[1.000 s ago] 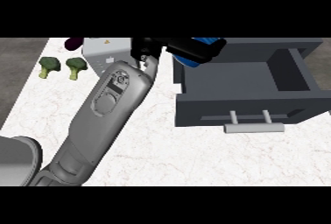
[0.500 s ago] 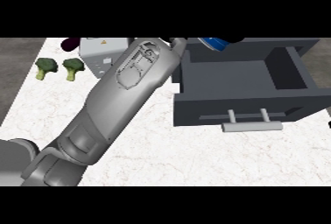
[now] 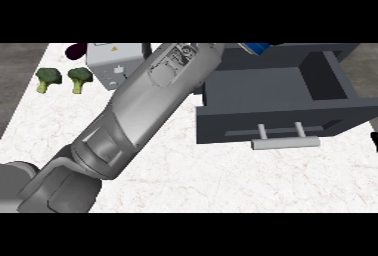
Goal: Pick up the can, place it into the drawer and close the drawer
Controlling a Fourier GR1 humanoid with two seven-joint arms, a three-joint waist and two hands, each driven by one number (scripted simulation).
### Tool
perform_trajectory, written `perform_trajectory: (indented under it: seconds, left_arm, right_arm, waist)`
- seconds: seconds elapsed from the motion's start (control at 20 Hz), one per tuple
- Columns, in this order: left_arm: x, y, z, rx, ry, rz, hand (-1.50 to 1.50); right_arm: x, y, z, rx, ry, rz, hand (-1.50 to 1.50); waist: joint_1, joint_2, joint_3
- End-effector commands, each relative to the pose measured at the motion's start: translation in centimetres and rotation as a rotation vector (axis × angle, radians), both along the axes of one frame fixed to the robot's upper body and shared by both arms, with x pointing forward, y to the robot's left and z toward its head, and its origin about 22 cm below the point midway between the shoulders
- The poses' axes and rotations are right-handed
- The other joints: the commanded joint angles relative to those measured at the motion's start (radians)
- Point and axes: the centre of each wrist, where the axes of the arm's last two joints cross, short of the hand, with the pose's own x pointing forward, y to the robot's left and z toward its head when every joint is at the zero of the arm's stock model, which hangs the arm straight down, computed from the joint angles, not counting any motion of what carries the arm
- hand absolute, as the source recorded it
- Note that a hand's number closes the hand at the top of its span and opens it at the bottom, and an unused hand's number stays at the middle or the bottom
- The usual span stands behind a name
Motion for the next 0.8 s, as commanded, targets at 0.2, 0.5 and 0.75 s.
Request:
perform_trajectory:
  seconds: [0.2, 0.5, 0.75]
  left_arm:
    - [0.2, -0.6, -1.8, 0.036, 0.028, 0.018, 1.5]
    - [0.6, -0.3, -3.2, 0.078, -0.021, 0.063, 1.5]
    - [1.1, 0.9, -5.8, 0.106, 0.001, 0.067, 1.5]
  right_arm:
    - [0.5, 0.0, 1.0, 0.0, -0.007, 0.043, -1.5]
    - [2.8, 0.2, -0.7, 0.013, -0.01, 0.041, -1.5]
    - [1.3, -0.1, -0.3, 0.009, -0.01, 0.026, -1.5]
  waist:
    - [-0.024, 0.002, 0.0]
    - [-0.032, 0.009, 0.002]
    - [-0.038, 0.007, 0.001]
